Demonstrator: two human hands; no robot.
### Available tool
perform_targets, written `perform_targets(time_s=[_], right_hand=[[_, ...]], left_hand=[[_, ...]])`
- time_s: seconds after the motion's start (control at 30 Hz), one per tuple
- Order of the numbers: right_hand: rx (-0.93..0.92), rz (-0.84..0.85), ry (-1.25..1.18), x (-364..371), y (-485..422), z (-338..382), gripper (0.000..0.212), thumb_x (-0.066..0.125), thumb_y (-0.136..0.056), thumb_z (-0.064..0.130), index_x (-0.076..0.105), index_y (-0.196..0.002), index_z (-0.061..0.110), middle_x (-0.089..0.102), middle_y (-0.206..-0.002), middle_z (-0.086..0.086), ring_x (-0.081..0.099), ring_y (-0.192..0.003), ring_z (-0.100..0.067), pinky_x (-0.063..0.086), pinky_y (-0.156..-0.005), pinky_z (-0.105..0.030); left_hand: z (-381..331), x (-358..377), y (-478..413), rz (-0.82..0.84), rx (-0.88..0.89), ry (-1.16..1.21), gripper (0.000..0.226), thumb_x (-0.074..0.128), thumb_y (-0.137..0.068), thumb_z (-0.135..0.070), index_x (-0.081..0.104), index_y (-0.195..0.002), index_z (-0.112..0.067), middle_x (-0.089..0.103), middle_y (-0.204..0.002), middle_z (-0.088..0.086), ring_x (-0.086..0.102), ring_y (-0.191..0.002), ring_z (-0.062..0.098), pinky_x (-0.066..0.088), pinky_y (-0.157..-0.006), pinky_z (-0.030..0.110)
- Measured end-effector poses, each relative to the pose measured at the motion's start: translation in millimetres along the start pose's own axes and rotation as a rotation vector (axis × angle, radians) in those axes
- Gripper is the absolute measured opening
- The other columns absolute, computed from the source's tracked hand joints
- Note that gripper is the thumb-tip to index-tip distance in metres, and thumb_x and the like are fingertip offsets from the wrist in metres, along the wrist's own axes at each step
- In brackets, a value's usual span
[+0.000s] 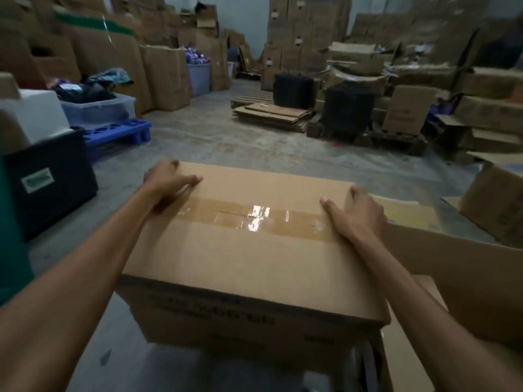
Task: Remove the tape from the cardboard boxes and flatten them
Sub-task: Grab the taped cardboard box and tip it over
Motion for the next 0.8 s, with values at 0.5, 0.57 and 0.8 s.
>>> perform_targets(time_s=[0.5, 0.57, 0.8], right_hand=[[0.069, 0.164, 0.234, 95, -50, -30, 0.048, 0.055, -0.093, 0.053, 0.064, -0.115, 0.01, 0.064, -0.121, -0.015, 0.06, -0.11, -0.034, 0.041, -0.077, -0.034], [0.088, 0.181, 0.239, 91, -49, -39, 0.046, 0.052, -0.096, 0.05, 0.063, -0.116, 0.01, 0.063, -0.121, -0.016, 0.06, -0.111, -0.035, 0.044, -0.081, -0.036], [-0.157, 0.363, 0.293, 66, 40, -59, 0.041, 0.039, -0.096, 0.045, 0.071, -0.107, 0.021, 0.069, -0.104, -0.005, 0.062, -0.1, -0.028, 0.053, -0.087, -0.05]], left_hand=[[-71, 194, 97, 0.24, 0.174, -0.52, 0.063, 0.017, -0.098, -0.059, 0.009, -0.156, -0.036, -0.005, -0.164, 0.02, -0.009, -0.15, 0.04, -0.009, -0.114, 0.067], [-87, 208, 110, 0.252, 0.262, -0.531, 0.062, 0.014, -0.098, -0.06, 0.009, -0.156, -0.039, -0.004, -0.165, 0.017, -0.008, -0.151, 0.038, -0.008, -0.114, 0.066], [-92, 242, 93, 0.451, 0.247, -0.593, 0.063, 0.019, -0.094, -0.066, 0.016, -0.154, -0.045, 0.004, -0.166, 0.009, 0.001, -0.152, 0.034, 0.0, -0.116, 0.064]])
Point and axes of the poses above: each hand's wrist, its own y-axis away from the middle knuckle, its own x-axis out of the palm, z = x × y, the point moved 7 cm from there along -y, towards the middle knuckle
